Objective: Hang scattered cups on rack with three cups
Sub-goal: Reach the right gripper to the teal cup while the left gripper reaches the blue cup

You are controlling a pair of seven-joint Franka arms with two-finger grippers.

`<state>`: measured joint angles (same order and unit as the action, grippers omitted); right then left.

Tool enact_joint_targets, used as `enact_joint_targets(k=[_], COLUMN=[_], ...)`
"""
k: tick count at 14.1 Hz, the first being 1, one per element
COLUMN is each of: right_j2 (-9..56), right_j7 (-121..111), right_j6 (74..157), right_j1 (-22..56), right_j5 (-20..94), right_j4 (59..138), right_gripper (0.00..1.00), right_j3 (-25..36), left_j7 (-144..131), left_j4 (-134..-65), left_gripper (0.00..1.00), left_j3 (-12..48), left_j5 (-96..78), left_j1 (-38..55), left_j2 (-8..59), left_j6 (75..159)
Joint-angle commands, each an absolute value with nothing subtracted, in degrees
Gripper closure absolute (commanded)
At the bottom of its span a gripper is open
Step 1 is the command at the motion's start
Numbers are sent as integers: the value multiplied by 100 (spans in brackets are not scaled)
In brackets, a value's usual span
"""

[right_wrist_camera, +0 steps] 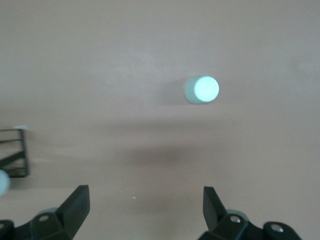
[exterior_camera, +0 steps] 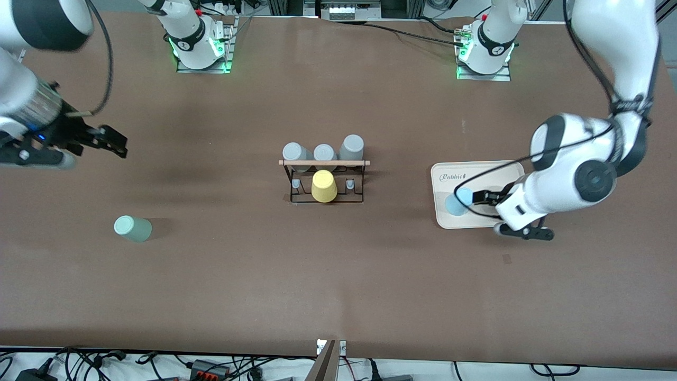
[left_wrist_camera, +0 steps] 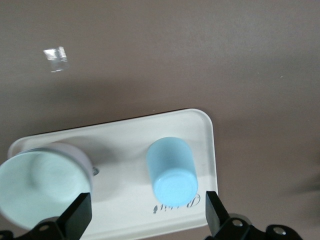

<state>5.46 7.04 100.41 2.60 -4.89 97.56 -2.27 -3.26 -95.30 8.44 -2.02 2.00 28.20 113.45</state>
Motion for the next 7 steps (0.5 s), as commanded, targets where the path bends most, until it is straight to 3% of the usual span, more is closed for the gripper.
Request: enact_joint_targets(k=[1,7], right_j2=[1263,2617], right_j7=[650,519], right_j6=[10028,11309], right_j1=[185,-210], right_j5=[-650,-642], right_j4=[9607,9079], right_gripper=[0,0], right_j3=[-159,-158], left_j7=[-343,-352], left_j4=[-9448,-10439], left_gripper=[0,0], left_j3=[817,817], left_j5=[-97,-79], left_j1=[378,396], left_j2=[3032,2980], left_j6=[11522,12416])
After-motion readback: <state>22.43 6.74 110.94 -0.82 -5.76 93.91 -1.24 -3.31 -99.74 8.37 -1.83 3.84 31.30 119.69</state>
